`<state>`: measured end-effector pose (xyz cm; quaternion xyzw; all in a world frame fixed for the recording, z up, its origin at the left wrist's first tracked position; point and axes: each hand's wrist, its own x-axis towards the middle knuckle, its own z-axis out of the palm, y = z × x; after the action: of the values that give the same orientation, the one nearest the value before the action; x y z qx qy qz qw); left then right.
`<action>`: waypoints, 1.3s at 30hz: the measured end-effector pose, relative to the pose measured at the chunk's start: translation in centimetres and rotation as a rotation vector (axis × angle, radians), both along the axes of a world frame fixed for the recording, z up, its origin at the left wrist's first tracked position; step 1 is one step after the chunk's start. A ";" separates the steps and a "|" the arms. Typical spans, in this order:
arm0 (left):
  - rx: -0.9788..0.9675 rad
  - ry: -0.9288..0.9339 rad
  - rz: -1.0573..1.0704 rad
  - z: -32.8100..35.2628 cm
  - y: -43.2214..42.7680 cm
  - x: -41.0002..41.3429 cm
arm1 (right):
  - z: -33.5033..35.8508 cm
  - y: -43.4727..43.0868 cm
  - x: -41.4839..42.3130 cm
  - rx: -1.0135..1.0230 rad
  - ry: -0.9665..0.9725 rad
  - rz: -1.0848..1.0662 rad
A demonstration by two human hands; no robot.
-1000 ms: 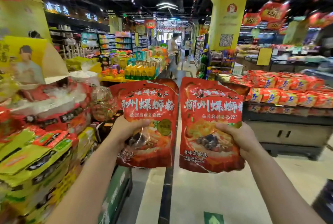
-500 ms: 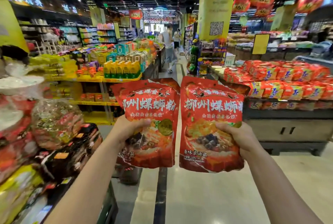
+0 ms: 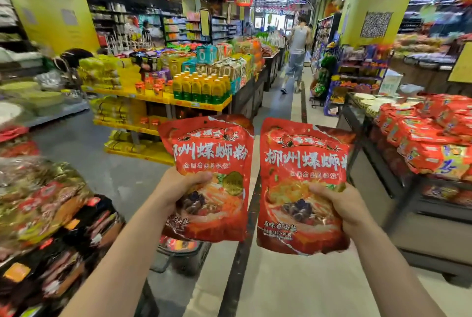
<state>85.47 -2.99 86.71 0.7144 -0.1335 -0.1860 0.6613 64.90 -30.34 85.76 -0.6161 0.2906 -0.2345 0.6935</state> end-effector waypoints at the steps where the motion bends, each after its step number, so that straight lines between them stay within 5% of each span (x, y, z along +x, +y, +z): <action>1: -0.002 0.006 0.010 -0.5 -0.6 1.7 | -0.2 -0.8 2.0 0.007 0.010 0.015; 18: -0.044 0.211 0.297 -10.3 -0.2 33.1 | -7.2 -5.5 43.9 0.005 0.206 0.383; 31: 0.001 0.300 0.642 -19.7 3.1 41.8 | -18.5 -3.8 66.5 0.127 0.366 0.718; 39: -0.043 0.679 0.944 -32.3 -2.4 46.0 | -31.3 -7.0 79.0 0.123 0.667 0.962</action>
<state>131.50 -5.34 54.43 0.5833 0.4153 -0.0869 0.6927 143.91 -37.30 54.49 -0.6780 0.1941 0.3301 0.6274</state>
